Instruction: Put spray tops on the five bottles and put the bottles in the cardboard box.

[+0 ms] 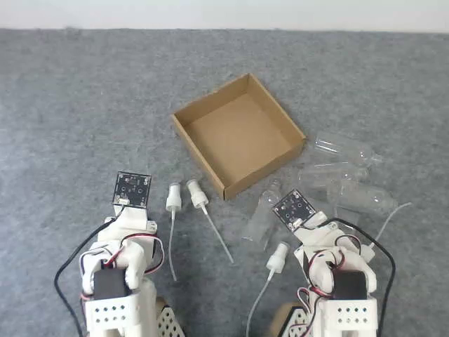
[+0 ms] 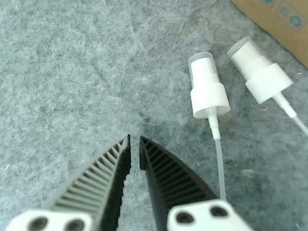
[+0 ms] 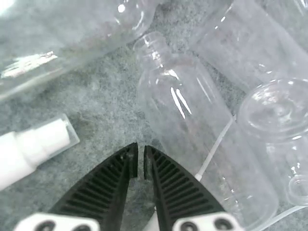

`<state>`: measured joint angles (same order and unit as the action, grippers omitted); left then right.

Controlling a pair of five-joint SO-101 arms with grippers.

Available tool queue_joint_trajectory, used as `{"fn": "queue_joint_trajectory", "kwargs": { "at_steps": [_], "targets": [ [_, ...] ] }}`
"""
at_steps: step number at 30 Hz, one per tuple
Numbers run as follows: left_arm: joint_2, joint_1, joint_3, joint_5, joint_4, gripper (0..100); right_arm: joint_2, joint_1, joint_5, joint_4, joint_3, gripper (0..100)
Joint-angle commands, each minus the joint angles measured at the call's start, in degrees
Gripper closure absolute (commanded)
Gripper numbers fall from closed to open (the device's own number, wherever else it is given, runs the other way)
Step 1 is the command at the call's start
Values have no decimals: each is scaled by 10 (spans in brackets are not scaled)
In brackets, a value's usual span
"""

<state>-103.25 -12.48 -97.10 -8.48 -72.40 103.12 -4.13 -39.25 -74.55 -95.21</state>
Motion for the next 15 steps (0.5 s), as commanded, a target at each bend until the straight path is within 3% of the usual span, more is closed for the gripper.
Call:
{"fn": "queue_joint_trajectory", "kwargs": {
  "at_steps": [1, 8, 15],
  "targets": [
    [-11, 0, 6, -4, -1, 973, 9, 2, -11, 36, -11, 992],
    [-11, -1, 6, -4, -1, 973, 9, 46, 1, 114, 41, 992],
    [-11, -2, 6, -4, -1, 973, 7, 45, 137, 65, 208, 992]
  ]
}}
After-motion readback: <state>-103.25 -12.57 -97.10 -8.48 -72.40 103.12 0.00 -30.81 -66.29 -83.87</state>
